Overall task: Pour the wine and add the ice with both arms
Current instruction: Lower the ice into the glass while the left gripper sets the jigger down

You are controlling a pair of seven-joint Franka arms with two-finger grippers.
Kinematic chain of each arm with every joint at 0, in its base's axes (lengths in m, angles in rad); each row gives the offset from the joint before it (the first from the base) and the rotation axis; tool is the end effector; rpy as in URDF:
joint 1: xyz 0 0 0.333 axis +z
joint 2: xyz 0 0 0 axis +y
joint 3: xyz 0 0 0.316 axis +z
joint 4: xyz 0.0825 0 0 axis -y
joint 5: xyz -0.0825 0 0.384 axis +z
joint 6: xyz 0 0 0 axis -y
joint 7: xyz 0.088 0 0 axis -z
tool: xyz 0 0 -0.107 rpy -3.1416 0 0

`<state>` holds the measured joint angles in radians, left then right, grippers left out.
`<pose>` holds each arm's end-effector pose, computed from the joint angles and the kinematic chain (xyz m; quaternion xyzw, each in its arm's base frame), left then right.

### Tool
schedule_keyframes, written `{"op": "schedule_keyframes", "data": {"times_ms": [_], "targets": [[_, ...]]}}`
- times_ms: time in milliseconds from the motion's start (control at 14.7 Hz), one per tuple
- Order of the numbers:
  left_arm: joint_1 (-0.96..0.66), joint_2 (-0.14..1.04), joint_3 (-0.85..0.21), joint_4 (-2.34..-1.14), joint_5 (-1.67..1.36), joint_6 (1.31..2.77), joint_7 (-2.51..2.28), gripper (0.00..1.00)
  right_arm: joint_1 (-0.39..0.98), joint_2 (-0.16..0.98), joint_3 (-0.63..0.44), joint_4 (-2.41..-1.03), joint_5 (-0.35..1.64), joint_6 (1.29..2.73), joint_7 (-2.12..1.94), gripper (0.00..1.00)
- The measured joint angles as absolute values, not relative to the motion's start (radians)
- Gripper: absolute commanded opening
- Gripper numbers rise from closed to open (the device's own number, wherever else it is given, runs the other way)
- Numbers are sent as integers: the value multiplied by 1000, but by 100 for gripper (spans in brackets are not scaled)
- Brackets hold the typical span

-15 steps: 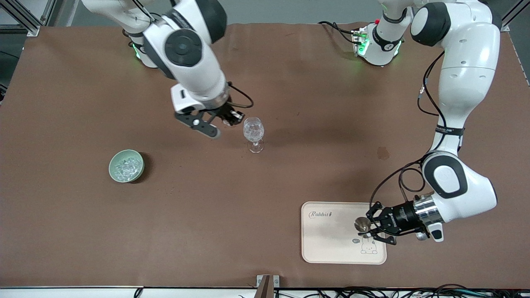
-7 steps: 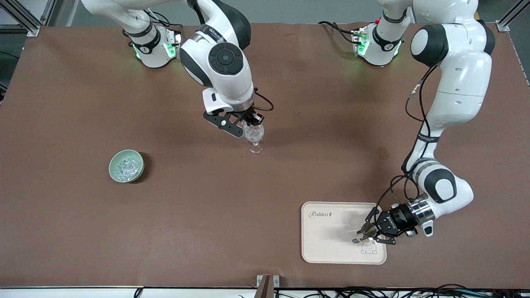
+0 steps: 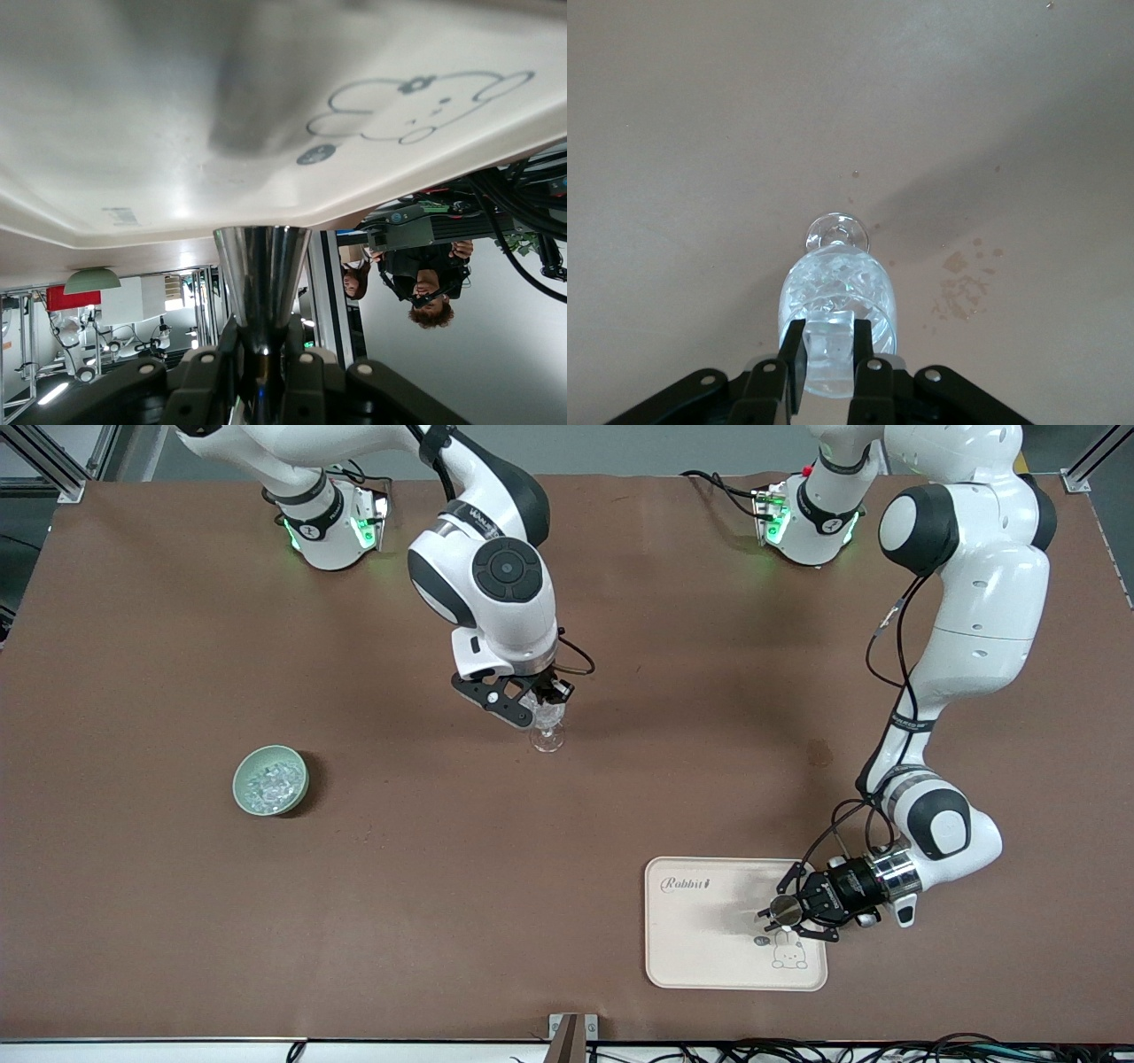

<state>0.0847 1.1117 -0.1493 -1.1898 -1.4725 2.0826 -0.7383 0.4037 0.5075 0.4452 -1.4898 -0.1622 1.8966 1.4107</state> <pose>0.7560 -0.0645 0.1263 0.5076 0.6143 -0.3080 0.5197 0.4957 0.4725 0.3960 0.9617 -0.2712 -0.0378 0.0100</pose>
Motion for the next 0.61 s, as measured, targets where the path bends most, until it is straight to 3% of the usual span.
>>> {"op": "schedule_keyframes", "data": {"times_ms": [136, 272, 409, 477, 613], "targets": [[87, 1125, -148, -1190, -1473, 2080, -727, 18, 404, 508, 445, -1490, -162, 1894, 1411, 5], [86, 1136, -148, -1190, -1473, 2080, -726, 49, 405, 508, 446, -1498, -162, 1892, 1411, 5], [86, 1140, -148, -1190, -1473, 2079, -725, 68, 406, 508, 446, -1507, -162, 1892, 1411, 7], [86, 1141, -148, -1190, -1473, 2079, -725, 100, 406, 508, 446, -1508, -162, 1892, 1411, 10], [85, 1141, -148, -1189, -1473, 2078, -721, 100, 407, 508, 446, -1508, -162, 1892, 1411, 10]]}}
